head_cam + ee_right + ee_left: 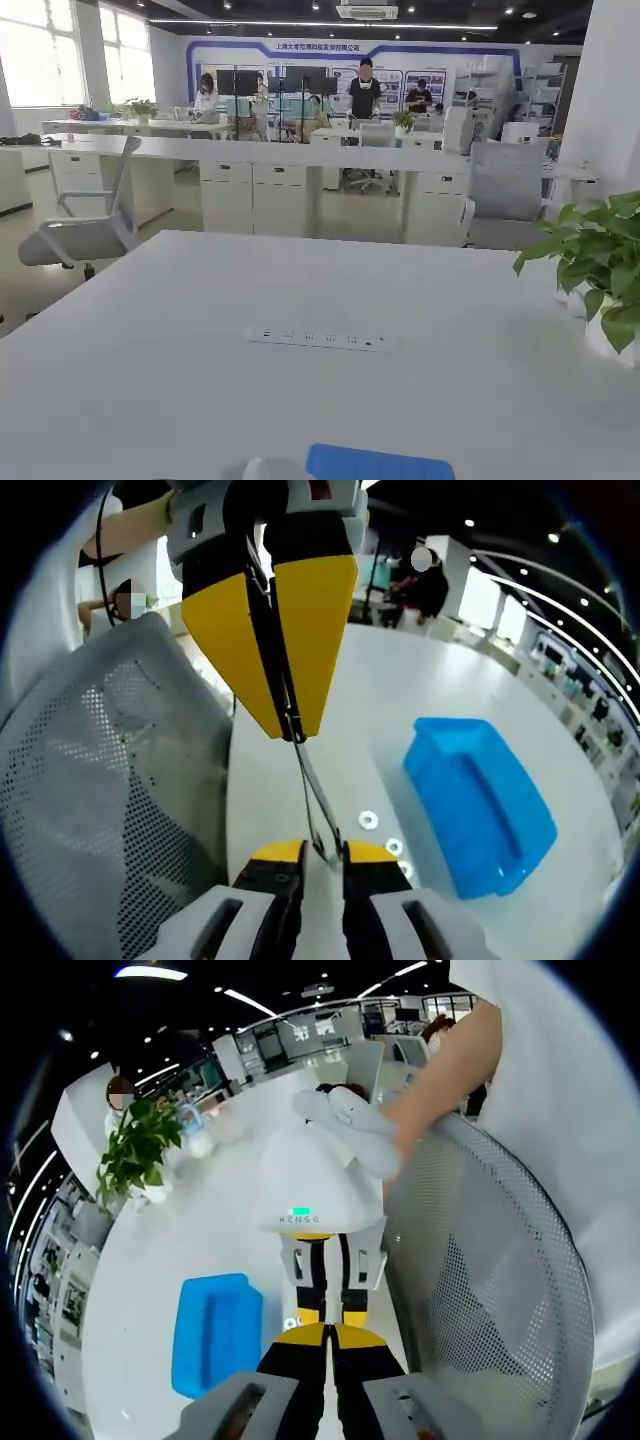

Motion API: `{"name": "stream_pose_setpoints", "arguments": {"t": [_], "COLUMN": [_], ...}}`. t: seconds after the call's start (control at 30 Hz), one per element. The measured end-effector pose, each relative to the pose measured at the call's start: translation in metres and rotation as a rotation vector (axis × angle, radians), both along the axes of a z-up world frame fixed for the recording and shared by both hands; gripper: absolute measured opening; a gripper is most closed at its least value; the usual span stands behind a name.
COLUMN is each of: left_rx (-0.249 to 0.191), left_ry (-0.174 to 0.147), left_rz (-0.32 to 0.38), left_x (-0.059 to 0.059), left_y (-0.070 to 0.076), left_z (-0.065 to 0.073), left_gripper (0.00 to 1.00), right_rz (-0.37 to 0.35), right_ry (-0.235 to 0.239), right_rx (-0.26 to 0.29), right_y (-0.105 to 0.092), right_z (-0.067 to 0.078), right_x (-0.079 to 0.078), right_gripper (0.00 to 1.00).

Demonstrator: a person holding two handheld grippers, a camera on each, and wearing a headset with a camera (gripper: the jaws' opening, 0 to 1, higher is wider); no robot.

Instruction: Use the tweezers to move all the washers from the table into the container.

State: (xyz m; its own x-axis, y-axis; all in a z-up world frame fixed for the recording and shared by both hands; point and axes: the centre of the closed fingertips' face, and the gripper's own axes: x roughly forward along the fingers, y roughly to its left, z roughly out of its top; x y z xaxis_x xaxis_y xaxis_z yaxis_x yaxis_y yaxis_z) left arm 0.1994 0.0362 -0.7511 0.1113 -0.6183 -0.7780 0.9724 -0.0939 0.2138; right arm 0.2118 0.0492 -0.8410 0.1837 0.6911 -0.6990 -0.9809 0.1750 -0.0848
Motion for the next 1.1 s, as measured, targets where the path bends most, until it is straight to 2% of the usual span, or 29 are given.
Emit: {"name": "stream_pose_setpoints", "arguments": {"t": [0.1,0.13,0.17,0.23,0.27,0.37,0.43,0.5,0.53,0.57,0.63,0.7,0.73,0.77,0.83,0.9,0.97,1.0,1.1], "left_rx": [0.024,0.028,0.032,0.031,0.034,0.045,0.059,0.086,0.096,0.099,0.103,0.110,0.119,0.125,0.137,0.121,0.017,-0.001,-0.147], "left_ry": [0.031,0.045,0.073,0.099,0.119,0.156,0.150,0.148,0.152,0.155,0.184,0.200,0.207,0.212,0.222,0.254,0.272,0.280,0.332], "left_rz": [-0.013,-0.018,-0.021,-0.031,-0.025,-0.025,-0.035,-0.051,-0.060,-0.061,-0.050,-0.043,-0.042,-0.039,-0.030,-0.012,0.077,0.098,0.230], "left_x": [0.005,0.005,0.007,0.011,0.013,0.019,0.022,0.022,0.021,0.022,0.023,0.025,0.026,0.026,0.026,0.022,0.026,0.026,0.024], "left_y": [0.001,0.001,0.000,0.000,0.000,-0.002,-0.003,-0.004,-0.004,-0.005,-0.006,-0.007,-0.007,-0.007,-0.005,-0.005,-0.007,-0.007,-0.001], "left_z": [0.000,0.000,0.000,0.001,0.001,0.001,0.001,0.002,0.002,0.002,0.003,0.002,-0.001,-0.002,-0.007,-0.008,-0.006,-0.005,0.004], "left_gripper": [0.00,0.00,0.00,0.00,0.00,0.00,0.00,0.00,0.00,0.00,0.00,0.00,0.00,0.00,0.00,0.00,0.00,0.06,0.25], "right_rz": [-0.003,-0.002,-0.001,-0.005,-0.025,-0.060,-0.076,-0.089,-0.088,-0.084,-0.069,-0.054,-0.040,-0.023,-0.021,-0.020,-0.028,-0.033,-0.062], "right_ry": [0.006,0.008,0.012,0.029,0.059,0.098,0.121,0.151,0.163,0.168,0.168,0.163,0.141,0.124,0.132,0.153,0.149,0.152,0.163], "right_rx": [0.018,0.032,0.039,0.044,0.043,0.083,0.113,0.168,0.172,0.172,0.157,0.106,0.062,0.044,0.051,0.043,0.037,0.036,0.052], "right_y": [0.002,0.004,0.005,0.006,0.005,0.005,0.006,0.009,0.010,0.010,0.012,0.010,0.008,0.008,0.011,0.010,0.009,0.009,0.009], "right_z": [0.006,0.010,0.012,0.014,0.014,0.020,0.025,0.035,0.036,0.037,0.036,0.030,0.026,0.024,0.024,0.024,0.024,0.023,0.024], "right_x": [0.000,0.000,-0.001,0.000,0.001,0.006,0.008,0.010,0.011,0.011,0.012,0.014,0.015,0.016,0.015,0.013,0.013,0.013,0.015], "right_gripper": [0.13,0.13,0.13,0.14,0.14,0.14,0.14,0.13,0.13,0.13,0.13,0.09,0.07,0.06,0.04,0.04,0.03,0.03,0.03]}}
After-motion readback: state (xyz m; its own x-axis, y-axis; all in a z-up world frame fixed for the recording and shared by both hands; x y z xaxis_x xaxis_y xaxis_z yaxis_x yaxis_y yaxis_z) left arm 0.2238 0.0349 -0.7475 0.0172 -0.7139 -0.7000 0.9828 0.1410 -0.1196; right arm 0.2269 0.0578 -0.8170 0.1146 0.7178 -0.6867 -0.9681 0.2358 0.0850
